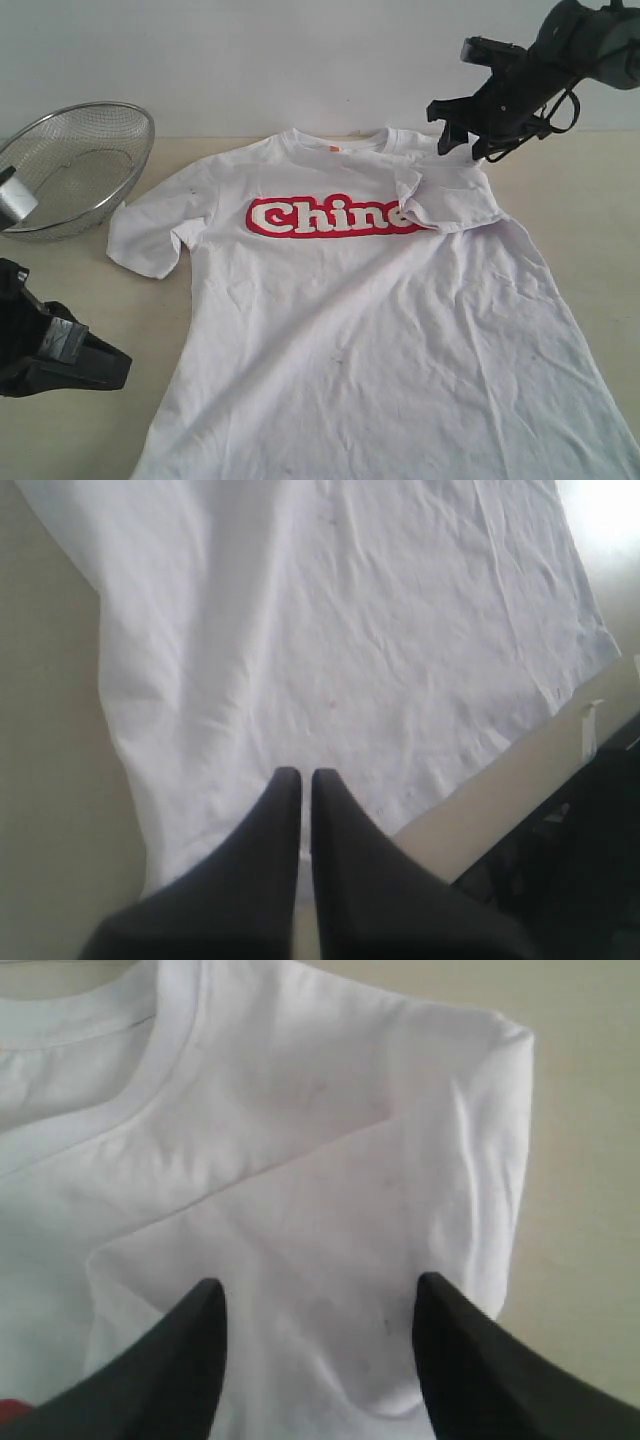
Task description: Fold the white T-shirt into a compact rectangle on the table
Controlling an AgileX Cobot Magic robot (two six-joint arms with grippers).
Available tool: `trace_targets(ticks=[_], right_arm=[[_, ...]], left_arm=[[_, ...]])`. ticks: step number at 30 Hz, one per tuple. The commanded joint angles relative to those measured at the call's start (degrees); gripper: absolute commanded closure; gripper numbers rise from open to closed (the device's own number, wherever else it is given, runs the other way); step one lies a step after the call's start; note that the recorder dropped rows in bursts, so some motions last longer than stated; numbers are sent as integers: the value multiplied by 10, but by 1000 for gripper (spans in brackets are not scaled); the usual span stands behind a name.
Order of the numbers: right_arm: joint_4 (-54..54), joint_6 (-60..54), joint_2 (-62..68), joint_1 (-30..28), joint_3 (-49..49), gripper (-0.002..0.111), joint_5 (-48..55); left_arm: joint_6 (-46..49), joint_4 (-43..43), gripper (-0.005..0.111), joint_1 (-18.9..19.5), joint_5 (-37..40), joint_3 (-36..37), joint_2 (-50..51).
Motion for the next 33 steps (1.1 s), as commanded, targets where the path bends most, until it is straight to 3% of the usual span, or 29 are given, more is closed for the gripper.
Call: trace_targets(ticks=[1,19,33], right_arm=[[-6,4,8,-9,1,58,-30],[-5,7,55,-9,1,58,-122],[-43,6,75,-15,1,58,-135]], left_arm=[[5,-6,102,0,7,-3,1],[5,-17,102,0,13,-3,1],[5,-18,102,0,15,-1,1]])
